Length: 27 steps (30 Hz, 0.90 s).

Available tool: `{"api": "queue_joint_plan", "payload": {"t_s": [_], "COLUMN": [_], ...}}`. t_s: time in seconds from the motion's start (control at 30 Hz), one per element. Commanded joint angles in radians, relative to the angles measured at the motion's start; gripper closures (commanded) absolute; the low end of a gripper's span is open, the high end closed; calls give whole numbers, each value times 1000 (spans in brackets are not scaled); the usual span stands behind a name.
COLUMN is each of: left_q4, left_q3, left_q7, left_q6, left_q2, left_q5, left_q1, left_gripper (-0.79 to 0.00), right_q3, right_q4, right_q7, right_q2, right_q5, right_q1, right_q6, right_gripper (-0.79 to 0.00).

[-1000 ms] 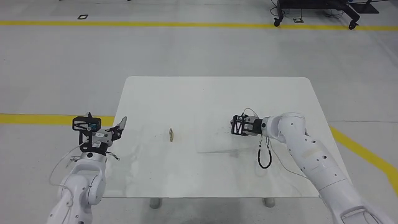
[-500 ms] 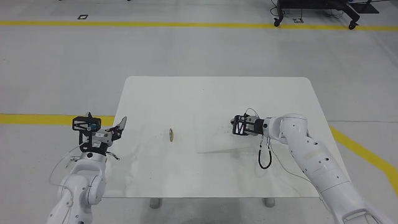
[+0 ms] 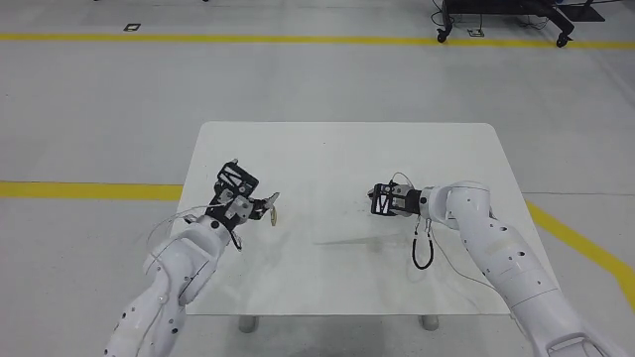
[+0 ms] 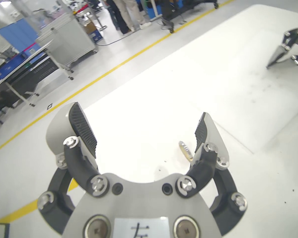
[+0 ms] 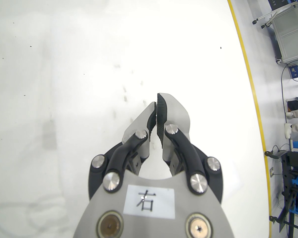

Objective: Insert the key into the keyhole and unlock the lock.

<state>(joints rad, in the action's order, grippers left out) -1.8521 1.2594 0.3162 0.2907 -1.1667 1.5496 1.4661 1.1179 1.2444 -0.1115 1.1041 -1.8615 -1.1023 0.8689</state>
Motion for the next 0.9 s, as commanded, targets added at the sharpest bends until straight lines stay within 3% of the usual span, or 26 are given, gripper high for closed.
{"api": "queue_joint_plan", "payload": {"t_s": [0.0,0.2,0.33,0.6,0.87], "left_q4": [16,119,214,404,498], "left_q3": [-93,-292,-386,-481,-536], "left_q7": [45,135,136,109,120], "left_q6": [23,1,-85,-148,-159], "left_q2": [-11,-45,-72,-124,-160], "left_q5": [24,178,256,208,211], "left_q1": [-61,-188,-247,-336,-389], "left_gripper": [-785,-785,-785,-785,-785], "right_q3": [0,0,0,0,0], "right_q4": [0,0,0,0,0], "right_q7": [0,0,0,0,0], "right_q2": [0,0,0,0,0], "right_q5": [0,0,0,0,0], "right_q1": [0,0,0,0,0], "right_q6": [0,0,0,0,0], "right_gripper": [0,0,0,0,0]}}
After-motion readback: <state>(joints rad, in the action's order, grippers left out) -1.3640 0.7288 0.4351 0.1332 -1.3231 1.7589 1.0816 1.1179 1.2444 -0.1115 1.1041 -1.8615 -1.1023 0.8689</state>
